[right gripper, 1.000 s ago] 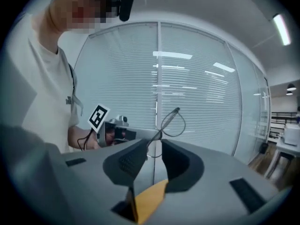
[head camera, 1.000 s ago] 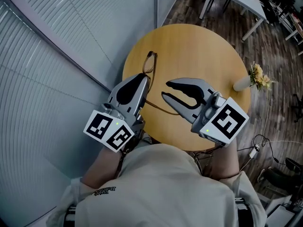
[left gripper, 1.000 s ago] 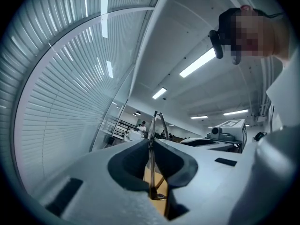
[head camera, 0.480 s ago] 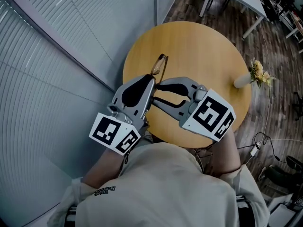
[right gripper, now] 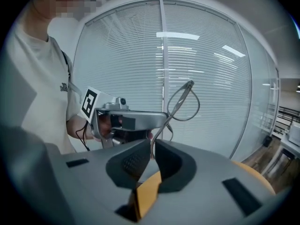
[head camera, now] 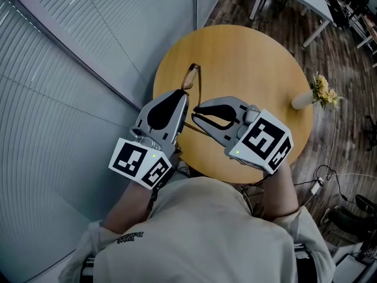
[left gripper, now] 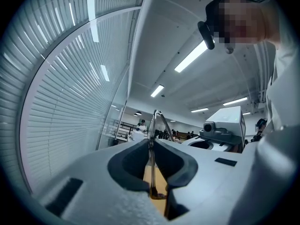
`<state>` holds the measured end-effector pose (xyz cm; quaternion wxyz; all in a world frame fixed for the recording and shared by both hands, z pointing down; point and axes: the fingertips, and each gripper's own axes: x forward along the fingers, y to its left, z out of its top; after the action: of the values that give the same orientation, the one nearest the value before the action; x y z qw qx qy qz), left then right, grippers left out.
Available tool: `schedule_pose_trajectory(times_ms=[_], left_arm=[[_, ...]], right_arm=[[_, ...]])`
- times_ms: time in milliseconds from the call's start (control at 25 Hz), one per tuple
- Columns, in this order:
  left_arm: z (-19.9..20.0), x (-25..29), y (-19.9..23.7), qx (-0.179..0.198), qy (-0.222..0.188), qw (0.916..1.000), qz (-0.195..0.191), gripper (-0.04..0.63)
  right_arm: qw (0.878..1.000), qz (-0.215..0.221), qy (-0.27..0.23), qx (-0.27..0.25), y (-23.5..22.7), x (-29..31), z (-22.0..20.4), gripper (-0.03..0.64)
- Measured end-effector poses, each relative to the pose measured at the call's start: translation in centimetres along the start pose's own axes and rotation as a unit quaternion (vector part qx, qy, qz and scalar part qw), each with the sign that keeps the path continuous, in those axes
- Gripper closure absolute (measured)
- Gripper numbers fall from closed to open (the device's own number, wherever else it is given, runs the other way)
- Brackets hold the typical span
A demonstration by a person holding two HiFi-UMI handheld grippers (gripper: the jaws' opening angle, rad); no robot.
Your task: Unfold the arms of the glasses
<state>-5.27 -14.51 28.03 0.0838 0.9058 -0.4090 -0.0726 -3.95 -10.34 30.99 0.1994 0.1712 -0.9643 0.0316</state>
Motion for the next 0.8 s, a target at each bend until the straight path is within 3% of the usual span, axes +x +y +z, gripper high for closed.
schedule_pose_trajectory(times_ms=[280, 800], left_arm=[[-0.2, 0.0, 1.4, 0.004, 0.006, 0.9998, 0.017, 0.549], [-0.8, -0.2, 2.8, 0.034, 0.031, 0.9982, 0.039, 0.549]], right_arm=[[0.999, -0.033, -0.010, 0.001, -1.6, -2.4, -0.1, 0.574], [0.988, -0.140, -0.071, 0.005, -6.0, -7.5, 1.7, 0.577]])
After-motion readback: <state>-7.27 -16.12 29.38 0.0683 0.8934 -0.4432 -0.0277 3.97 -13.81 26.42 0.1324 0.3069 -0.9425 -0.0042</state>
